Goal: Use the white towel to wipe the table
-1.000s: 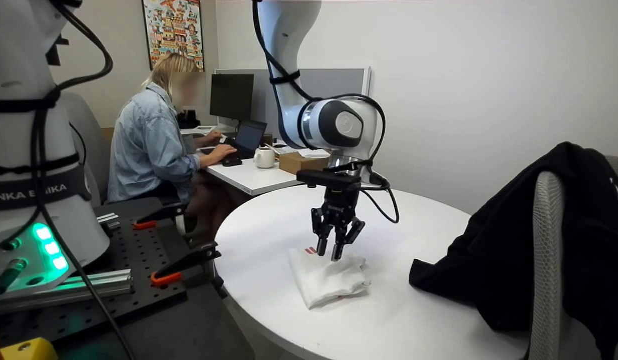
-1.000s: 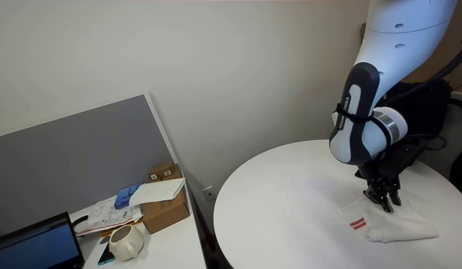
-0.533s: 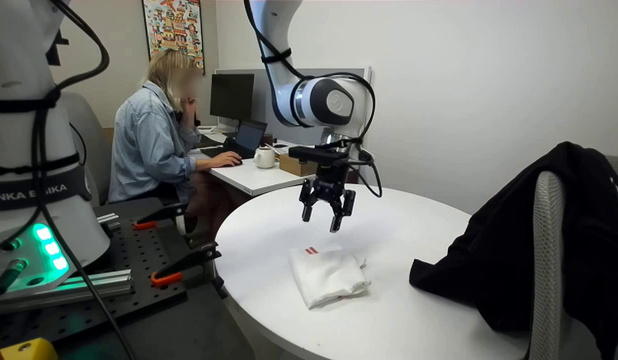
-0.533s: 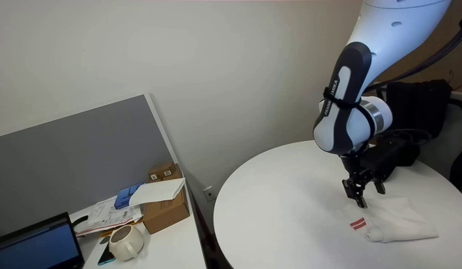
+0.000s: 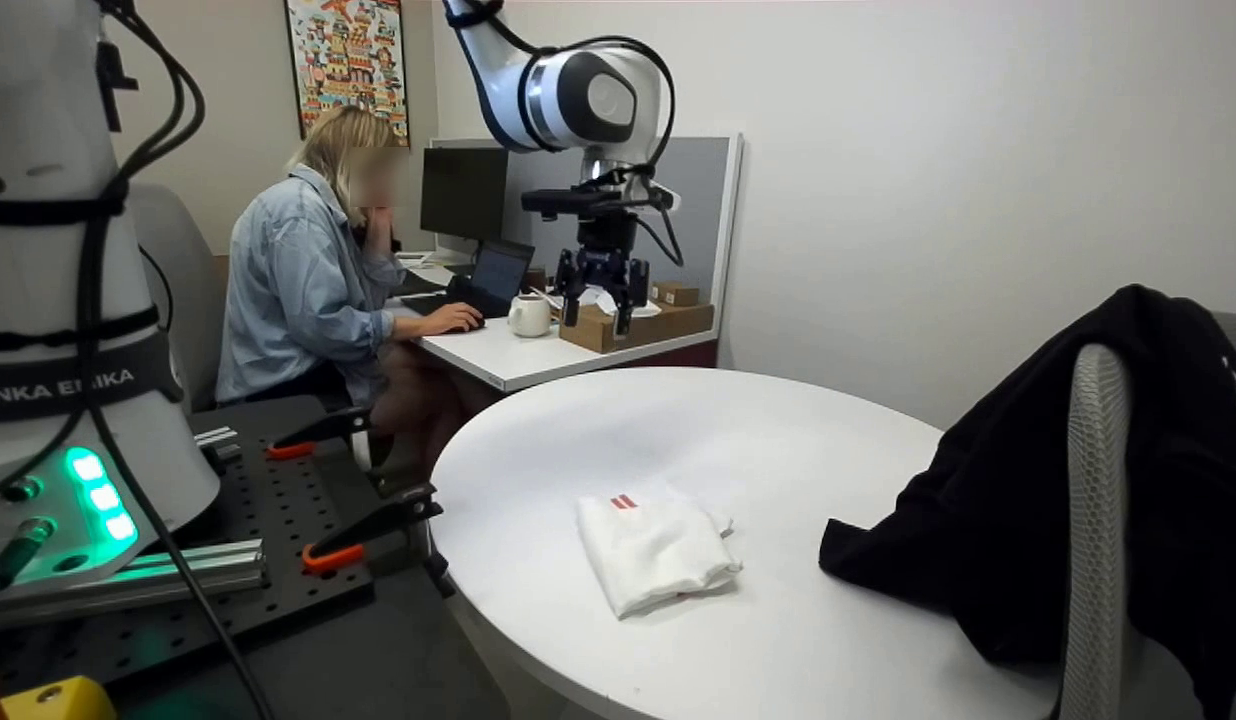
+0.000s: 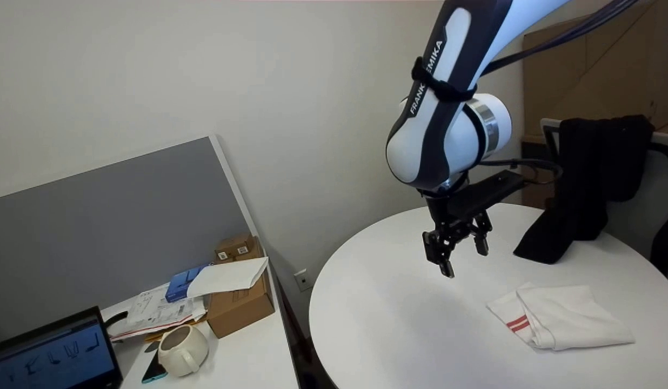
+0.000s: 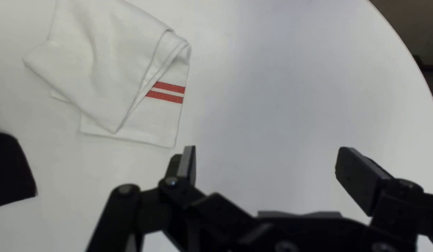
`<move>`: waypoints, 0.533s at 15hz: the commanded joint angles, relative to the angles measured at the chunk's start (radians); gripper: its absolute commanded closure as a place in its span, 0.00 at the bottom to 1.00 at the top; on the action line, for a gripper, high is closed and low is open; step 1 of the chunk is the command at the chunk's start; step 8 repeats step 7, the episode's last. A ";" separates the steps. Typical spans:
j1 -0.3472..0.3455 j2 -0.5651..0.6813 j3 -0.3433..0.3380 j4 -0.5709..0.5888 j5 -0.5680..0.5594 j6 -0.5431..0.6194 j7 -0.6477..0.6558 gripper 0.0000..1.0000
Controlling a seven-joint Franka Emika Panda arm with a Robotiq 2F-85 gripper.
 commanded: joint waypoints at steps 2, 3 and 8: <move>0.021 -0.064 -0.002 -0.024 0.001 -0.011 0.052 0.00; 0.021 -0.069 -0.001 -0.025 0.001 -0.011 0.052 0.00; 0.019 -0.043 -0.004 -0.022 0.001 -0.009 0.050 0.00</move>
